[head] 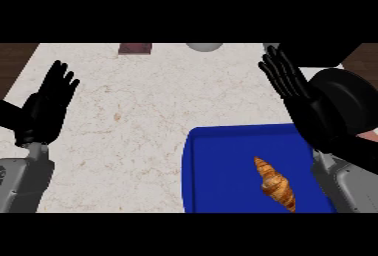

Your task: Pick the croissant from the tray and place it in the pot

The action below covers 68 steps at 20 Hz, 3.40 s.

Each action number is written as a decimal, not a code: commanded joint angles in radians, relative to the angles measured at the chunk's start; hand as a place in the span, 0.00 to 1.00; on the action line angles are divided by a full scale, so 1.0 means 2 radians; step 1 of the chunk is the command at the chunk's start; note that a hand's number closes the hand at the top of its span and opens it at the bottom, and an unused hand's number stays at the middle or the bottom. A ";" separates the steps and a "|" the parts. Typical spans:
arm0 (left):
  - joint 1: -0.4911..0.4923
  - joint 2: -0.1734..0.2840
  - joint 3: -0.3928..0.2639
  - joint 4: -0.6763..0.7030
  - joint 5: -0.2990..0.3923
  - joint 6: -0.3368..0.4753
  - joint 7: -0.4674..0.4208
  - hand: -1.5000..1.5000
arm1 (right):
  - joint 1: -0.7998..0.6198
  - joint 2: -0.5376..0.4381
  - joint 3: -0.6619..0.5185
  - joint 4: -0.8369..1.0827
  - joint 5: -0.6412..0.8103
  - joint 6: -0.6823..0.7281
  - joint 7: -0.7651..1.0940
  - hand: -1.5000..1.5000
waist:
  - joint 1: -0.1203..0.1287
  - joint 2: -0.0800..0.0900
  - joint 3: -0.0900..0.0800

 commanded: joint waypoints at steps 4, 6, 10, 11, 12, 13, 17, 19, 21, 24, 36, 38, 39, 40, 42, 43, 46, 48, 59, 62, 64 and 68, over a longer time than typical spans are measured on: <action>-0.032 0.008 -0.010 -0.026 -0.032 0.002 -0.033 0.50 | -0.051 -0.047 0.014 0.045 -0.111 0.233 -0.035 1.00 | 0.035 0.018 0.017; -0.045 0.015 -0.007 -0.038 -0.040 0.002 -0.050 0.50 | -0.047 -0.060 0.040 0.042 -0.133 0.308 -0.045 1.00 | 0.048 0.023 0.019; -0.038 -0.009 -0.026 -0.038 -0.047 0.008 -0.055 0.50 | -0.055 -0.150 -0.019 0.147 0.025 0.327 -0.195 0.00 | 0.033 0.026 0.019; -0.027 -0.015 -0.033 -0.038 -0.048 0.006 -0.058 0.50 | -0.054 -0.158 -0.005 0.132 0.053 0.346 -0.230 0.00 | 0.033 0.025 0.019; -0.027 -0.008 -0.024 -0.040 -0.042 0.003 -0.056 0.50 | -0.046 -0.153 -0.008 0.137 0.063 0.350 -0.270 0.00 | 0.037 0.026 0.020; -0.019 -0.020 -0.036 -0.038 -0.052 0.008 -0.065 0.50 | -0.056 -0.164 -0.010 0.139 0.066 0.368 -0.296 0.00 | 0.036 0.025 0.020; -0.019 -0.018 -0.035 -0.045 -0.056 0.012 -0.066 0.50 | -0.048 -0.196 -0.006 0.141 0.108 0.363 -0.382 0.00 | 0.032 0.020 0.020; -0.007 -0.026 -0.042 -0.041 -0.066 0.023 -0.067 0.50 | -0.045 -0.216 0.018 0.128 0.151 0.344 -0.409 0.00 | 0.030 0.018 0.019; -0.022 -0.026 -0.041 -0.034 -0.064 0.018 -0.068 0.50 | -0.051 -0.233 0.034 0.138 0.191 0.313 -0.437 0.00 | 0.030 0.021 0.018; -0.029 -0.023 -0.037 -0.042 -0.065 0.024 -0.056 0.50 | -0.048 -0.273 0.075 0.129 0.255 0.274 -0.468 0.00 | 0.030 0.018 0.018; -0.025 -0.021 -0.013 -0.014 -0.063 0.011 -0.070 0.50 | -0.059 -0.258 0.190 0.181 0.412 0.129 -0.504 0.00 | 0.014 0.011 0.014; -0.005 -0.017 -0.016 -0.053 -0.066 0.015 -0.049 0.50 | -0.065 -0.266 0.181 0.195 0.414 0.139 -0.506 0.00 | 0.013 0.009 0.014; -0.003 -0.019 -0.011 -0.037 -0.063 0.007 -0.065 0.50 | -0.047 -0.260 0.196 0.188 0.427 0.119 -0.501 0.00 | 0.011 0.009 0.014; 0.006 -0.026 -0.024 -0.046 -0.071 0.010 -0.062 0.50 | -0.062 -0.254 0.199 0.205 0.428 0.132 -0.501 0.00 | 0.013 0.009 0.014; -0.016 -0.017 -0.004 -0.014 -0.062 -0.002 -0.069 0.50 | -0.066 -0.221 0.224 0.240 0.460 0.102 -0.497 0.00 | 0.015 0.012 0.014; -0.013 -0.037 -0.028 -0.032 -0.078 0.018 -0.060 0.50 | -0.077 -0.231 0.220 0.237 0.458 0.118 -0.503 0.00 | 0.013 0.010 0.014; 0.015 -0.054 -0.035 -0.043 -0.094 0.033 -0.077 0.50 | -0.046 -0.239 0.225 0.244 0.467 0.083 -0.524 0.00 | 0.010 0.009 0.014; -0.005 -0.042 -0.019 -0.029 -0.082 0.021 -0.064 0.50 | -0.069 -0.221 0.223 0.242 0.466 0.093 -0.519 0.00 | 0.010 0.009 0.014; 0.026 -0.041 -0.007 -0.062 -0.091 0.007 -0.064 0.50 | -0.011 -0.200 0.217 0.198 0.491 0.046 -0.472 0.00 | 0.004 0.007 0.014; 0.011 -0.033 0.008 -0.057 -0.085 -0.003 -0.055 0.50 | -0.020 -0.185 0.206 0.288 0.524 0.011 -0.517 0.00 | 0.006 0.008 0.014; 0.015 -0.038 0.002 -0.060 -0.093 -0.005 -0.060 0.50 | -0.024 -0.129 0.220 0.278 0.545 0.021 -0.458 0.00 | 0.007 0.008 0.014; -0.007 -0.049 0.009 -0.015 -0.099 -0.009 -0.074 0.50 | -0.016 -0.111 0.217 0.270 0.560 0.030 -0.453 0.00 | 0.004 0.008 0.014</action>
